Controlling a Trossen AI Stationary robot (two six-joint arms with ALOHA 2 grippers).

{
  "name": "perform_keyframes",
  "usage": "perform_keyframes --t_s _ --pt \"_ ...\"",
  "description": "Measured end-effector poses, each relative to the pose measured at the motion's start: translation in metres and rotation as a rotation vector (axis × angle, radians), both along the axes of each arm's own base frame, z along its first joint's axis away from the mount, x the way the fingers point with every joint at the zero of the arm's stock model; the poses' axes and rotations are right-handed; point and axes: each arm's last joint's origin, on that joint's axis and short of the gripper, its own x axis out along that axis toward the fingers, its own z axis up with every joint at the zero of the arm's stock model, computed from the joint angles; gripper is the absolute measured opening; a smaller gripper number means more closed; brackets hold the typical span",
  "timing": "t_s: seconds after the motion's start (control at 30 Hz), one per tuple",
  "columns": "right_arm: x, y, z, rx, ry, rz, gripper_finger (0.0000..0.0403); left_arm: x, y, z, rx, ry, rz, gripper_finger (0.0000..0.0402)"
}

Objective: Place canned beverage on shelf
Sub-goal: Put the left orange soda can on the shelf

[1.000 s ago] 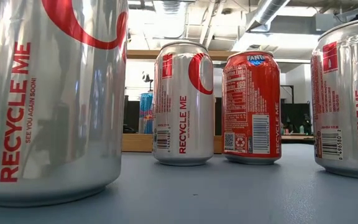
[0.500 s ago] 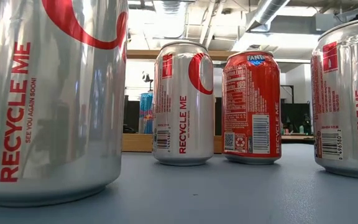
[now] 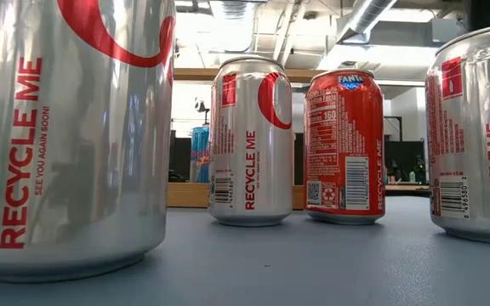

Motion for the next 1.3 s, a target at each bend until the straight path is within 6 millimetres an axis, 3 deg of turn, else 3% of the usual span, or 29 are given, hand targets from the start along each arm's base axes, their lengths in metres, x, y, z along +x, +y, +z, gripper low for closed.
perform_keyframes --t_s 0.17,0.3,0.47,0.63,1.0,1.3 --pt "0.000 -0.006 -0.001 -0.031 0.021 0.005 0.0317 -0.001 0.031 -0.010 -0.192 -0.191 -0.150 0.0348" --pt "-0.003 -0.006 -0.012 -0.059 0.054 0.043 0.0317 -0.005 0.041 -0.006 -0.325 -0.369 -0.245 0.0348" --pt "-0.016 0.001 -0.033 -0.089 0.062 0.094 0.0317 -0.005 0.043 -0.001 -0.267 -0.416 -0.249 0.0348" --pt "-0.015 0.007 -0.038 -0.062 0.036 0.113 0.0317 -0.003 0.046 0.001 -0.250 -0.424 -0.231 0.0348" --pt "-0.018 -0.017 -0.017 -0.031 -0.069 -0.053 0.0317 -0.013 0.056 0.010 -0.191 -0.405 -0.280 0.0348" --pt "-0.027 -0.008 0.003 0.044 -0.268 -0.072 0.0317 -0.020 0.063 0.006 -0.170 -0.327 -0.263 0.0348"
